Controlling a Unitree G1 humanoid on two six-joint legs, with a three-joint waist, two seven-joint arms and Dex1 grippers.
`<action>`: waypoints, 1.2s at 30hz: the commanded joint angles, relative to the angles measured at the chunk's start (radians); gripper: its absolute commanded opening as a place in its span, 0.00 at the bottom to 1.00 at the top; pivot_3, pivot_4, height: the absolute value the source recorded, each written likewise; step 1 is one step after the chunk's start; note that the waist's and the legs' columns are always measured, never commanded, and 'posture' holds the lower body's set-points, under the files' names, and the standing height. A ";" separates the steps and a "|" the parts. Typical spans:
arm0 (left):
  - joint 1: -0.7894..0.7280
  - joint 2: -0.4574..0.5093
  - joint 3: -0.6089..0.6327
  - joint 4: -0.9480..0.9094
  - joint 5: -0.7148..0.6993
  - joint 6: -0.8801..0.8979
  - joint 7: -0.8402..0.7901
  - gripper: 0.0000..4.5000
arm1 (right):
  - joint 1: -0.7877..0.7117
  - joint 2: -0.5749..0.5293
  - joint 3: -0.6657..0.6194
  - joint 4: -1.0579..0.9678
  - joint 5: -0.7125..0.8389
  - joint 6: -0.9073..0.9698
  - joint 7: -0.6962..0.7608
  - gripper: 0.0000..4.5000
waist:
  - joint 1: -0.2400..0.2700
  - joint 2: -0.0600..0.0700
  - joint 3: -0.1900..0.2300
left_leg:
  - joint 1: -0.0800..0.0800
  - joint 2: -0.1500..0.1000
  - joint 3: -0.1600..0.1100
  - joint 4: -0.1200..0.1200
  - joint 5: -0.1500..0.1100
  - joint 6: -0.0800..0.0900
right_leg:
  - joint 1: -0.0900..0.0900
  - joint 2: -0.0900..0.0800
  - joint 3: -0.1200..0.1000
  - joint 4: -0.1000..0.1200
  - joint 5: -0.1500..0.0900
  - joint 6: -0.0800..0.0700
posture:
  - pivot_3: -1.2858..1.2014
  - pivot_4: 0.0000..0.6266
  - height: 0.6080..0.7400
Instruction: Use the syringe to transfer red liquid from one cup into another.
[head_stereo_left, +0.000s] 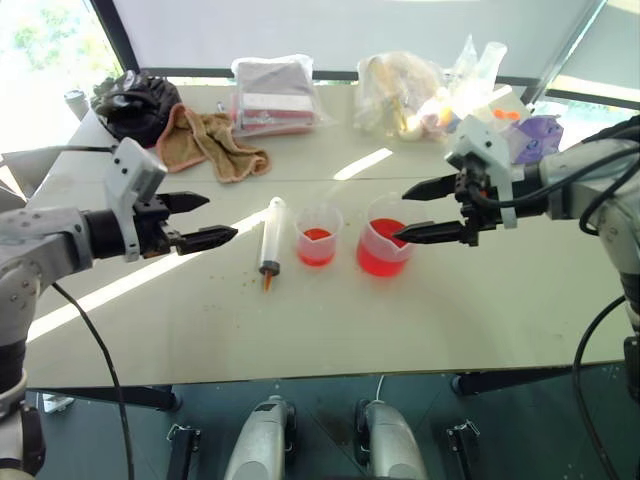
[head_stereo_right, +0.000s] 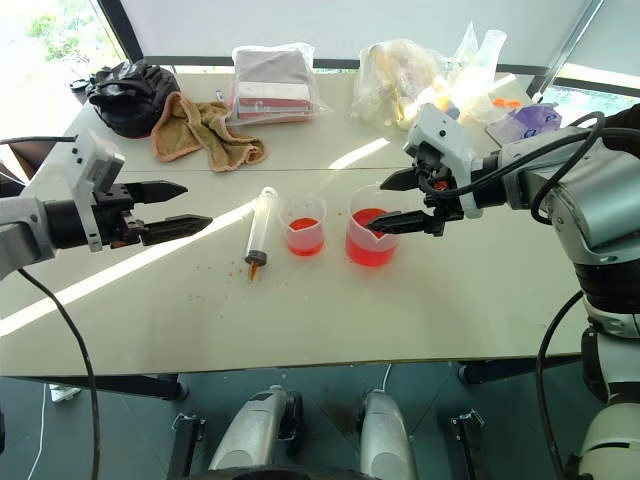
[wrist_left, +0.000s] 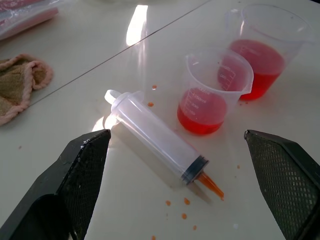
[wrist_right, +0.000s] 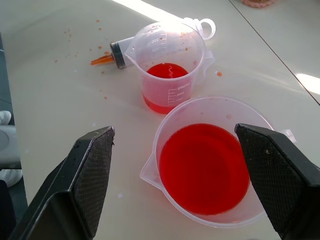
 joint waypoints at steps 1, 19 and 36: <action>-0.011 0.013 0.031 -0.015 0.005 -0.018 0.011 0.99 | -0.023 -0.011 -0.038 -0.020 -0.002 -0.013 0.004 0.90 | 0.000 0.000 0.000 | 0.000 0.000 0.000 0.000 0.000 0.000 | 0.000 0.000 0.000 0.000 0.000 0.000 | 0.52 0.24 1.00; -0.023 0.013 0.028 -0.008 -0.028 -0.005 0.006 0.99 | -0.018 -0.017 -0.044 -0.025 -0.004 -0.011 0.000 0.90 | 0.000 0.000 0.000 | 0.000 0.000 0.000 0.000 0.000 0.000 | 0.000 0.000 0.000 0.000 0.001 0.001 | 0.52 0.24 1.00; -0.287 -0.112 -0.062 0.086 -0.053 0.279 0.252 0.99 | -0.028 -0.015 -0.036 -0.024 -0.007 -0.002 -0.003 0.90 | 0.004 0.000 0.000 | 0.000 -0.001 -0.001 0.001 0.000 0.000 | 0.002 0.001 0.000 0.000 0.002 0.003 | 0.52 0.24 1.00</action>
